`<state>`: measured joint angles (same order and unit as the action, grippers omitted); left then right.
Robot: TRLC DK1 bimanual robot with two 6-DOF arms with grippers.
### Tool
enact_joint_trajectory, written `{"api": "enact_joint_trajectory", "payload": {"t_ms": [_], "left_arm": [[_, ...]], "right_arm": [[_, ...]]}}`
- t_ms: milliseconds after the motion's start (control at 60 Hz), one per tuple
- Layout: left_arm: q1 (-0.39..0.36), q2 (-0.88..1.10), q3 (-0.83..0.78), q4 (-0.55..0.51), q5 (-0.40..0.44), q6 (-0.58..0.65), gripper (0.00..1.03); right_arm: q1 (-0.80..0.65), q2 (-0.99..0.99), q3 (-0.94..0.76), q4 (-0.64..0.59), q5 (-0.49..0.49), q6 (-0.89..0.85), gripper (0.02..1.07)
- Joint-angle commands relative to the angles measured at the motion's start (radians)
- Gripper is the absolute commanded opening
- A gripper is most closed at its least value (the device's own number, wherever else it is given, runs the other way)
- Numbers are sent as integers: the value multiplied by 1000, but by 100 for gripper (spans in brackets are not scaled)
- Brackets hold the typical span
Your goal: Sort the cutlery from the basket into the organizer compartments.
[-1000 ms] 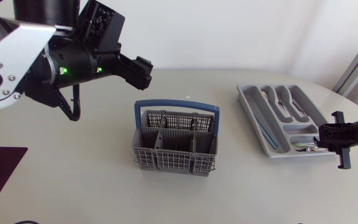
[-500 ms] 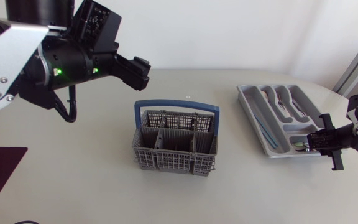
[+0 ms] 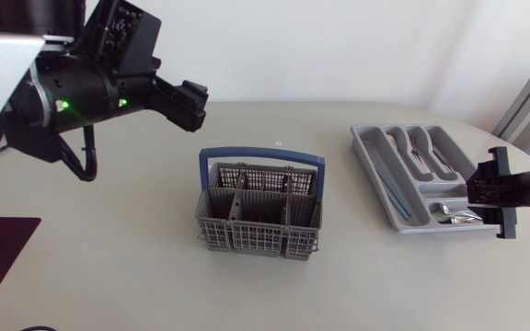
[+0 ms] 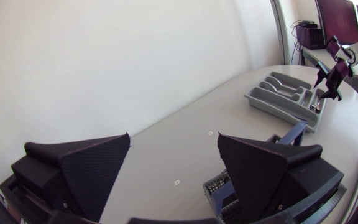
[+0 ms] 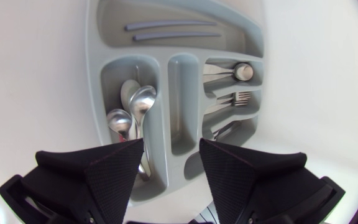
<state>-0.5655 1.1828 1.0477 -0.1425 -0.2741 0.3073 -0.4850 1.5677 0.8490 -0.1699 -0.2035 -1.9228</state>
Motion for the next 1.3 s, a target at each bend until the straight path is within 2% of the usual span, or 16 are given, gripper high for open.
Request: {"api": "enact_joint_trajectory", "payload": {"t_ms": [0, 33, 217, 383, 533, 550, 650, 683, 750, 850, 883, 950, 983, 1167, 1283], "left_arm": [[12, -31, -44, -9, 0, 24, 98], [21, -37, -55, -9, 0, 24, 98], [78, -49, -107, -11, 26, 26, 98], [134, -57, -172, -14, 58, 44, 96], [188, -55, -221, -22, 113, 50, 91], [197, -52, -230, -22, 125, 53, 88], [239, -43, -261, -20, 197, 56, 74], [251, -34, -278, -20, 237, 62, 66], [262, -29, -305, 0, 245, 67, 55], [265, -3, -342, 35, 269, 87, 30], [266, 8, -350, 44, 283, 88, 21], [265, 34, -368, 60, 319, 93, 7], [257, 47, -380, 77, 320, 95, 4], [179, 156, -417, 110, 346, 119, 4], [177, 210, -397, 118, 377, 122, 4]], "right_arm": [[6, -107, 15, -120, -42, 58, 89], [14, -138, 24, -178, -63, 94, 94], [115, -256, 13, -345, -125, 268, 94], [278, -348, -11, -388, -169, 492, 94], [445, -380, -53, -362, -169, 694, 93], [468, -382, -59, -358, -169, 716, 92], [565, -383, -85, -315, -162, 826, 74], [608, -379, -97, -283, -157, 878, 63], [651, -370, -111, -249, -157, 927, 47], [709, -330, -125, -200, -155, 998, 14], [721, -319, -126, -189, -155, 1013, 7], [749, -290, -134, -155, -155, 1061, 7], [767, -273, -139, -149, -155, 1076, 8], [867, -196, -159, -71, -116, 1147, 7], [892, -153, -143, -20, -102, 1182, 7]]}}
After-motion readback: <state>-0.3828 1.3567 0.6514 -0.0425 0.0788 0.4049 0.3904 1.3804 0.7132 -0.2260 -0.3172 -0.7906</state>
